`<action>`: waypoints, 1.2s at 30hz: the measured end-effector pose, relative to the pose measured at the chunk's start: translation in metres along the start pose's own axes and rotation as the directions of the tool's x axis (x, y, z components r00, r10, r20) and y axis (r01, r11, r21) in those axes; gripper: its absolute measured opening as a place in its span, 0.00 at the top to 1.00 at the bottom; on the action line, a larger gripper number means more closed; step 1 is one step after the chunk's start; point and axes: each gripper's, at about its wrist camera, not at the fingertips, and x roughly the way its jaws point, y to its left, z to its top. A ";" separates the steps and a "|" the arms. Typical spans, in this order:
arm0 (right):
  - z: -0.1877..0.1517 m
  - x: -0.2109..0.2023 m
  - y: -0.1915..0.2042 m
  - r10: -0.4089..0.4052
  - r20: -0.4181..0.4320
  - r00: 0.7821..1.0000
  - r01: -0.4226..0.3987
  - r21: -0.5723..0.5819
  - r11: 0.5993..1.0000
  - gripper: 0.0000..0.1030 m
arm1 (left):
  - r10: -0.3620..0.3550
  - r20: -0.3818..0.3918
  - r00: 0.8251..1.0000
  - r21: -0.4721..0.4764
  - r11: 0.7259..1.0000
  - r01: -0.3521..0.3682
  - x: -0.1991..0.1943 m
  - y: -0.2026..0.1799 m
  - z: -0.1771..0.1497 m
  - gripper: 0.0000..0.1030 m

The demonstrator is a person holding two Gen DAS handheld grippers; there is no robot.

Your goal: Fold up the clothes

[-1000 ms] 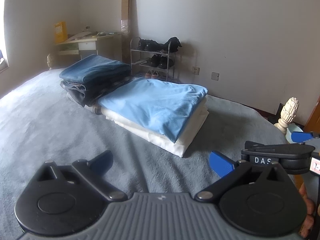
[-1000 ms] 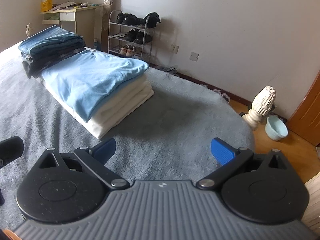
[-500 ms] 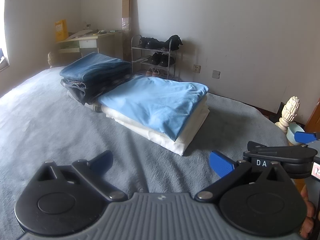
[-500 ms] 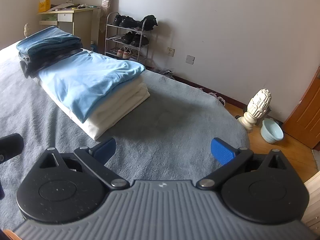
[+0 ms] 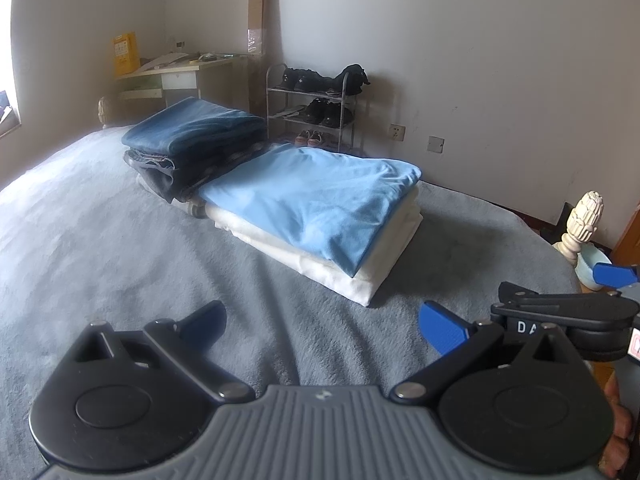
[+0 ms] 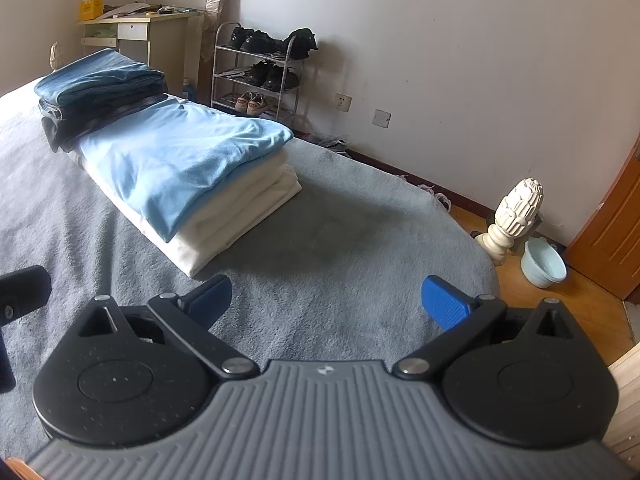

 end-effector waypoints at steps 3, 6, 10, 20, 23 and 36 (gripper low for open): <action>0.000 0.000 0.001 0.000 -0.001 1.000 0.000 -0.002 1.000 0.01 | 0.004 0.002 1.000 0.003 1.000 -0.004 0.000 -0.001 0.000 0.00; 0.000 0.000 0.001 0.000 -0.006 1.000 0.000 -0.003 1.000 0.01 | 0.005 0.000 1.000 0.003 1.000 -0.005 0.000 -0.001 0.000 0.00; -0.001 -0.001 0.002 -0.001 -0.004 1.000 0.001 -0.004 1.000 0.01 | 0.005 0.001 1.000 -0.001 1.000 -0.005 0.000 0.000 0.000 0.00; 0.000 -0.001 0.003 -0.008 0.003 1.000 0.008 -0.008 1.000 0.01 | 0.003 0.004 1.000 -0.013 1.000 -0.003 -0.001 0.000 0.000 0.00; 0.000 -0.001 0.003 -0.009 0.004 1.000 0.009 -0.009 1.000 0.01 | 0.003 0.003 1.000 -0.013 1.000 -0.003 -0.002 0.001 0.000 0.00; -0.001 -0.001 0.002 -0.009 0.002 1.000 0.009 -0.006 1.000 0.01 | 0.000 -0.001 1.000 -0.014 1.000 0.000 -0.001 0.000 0.000 0.00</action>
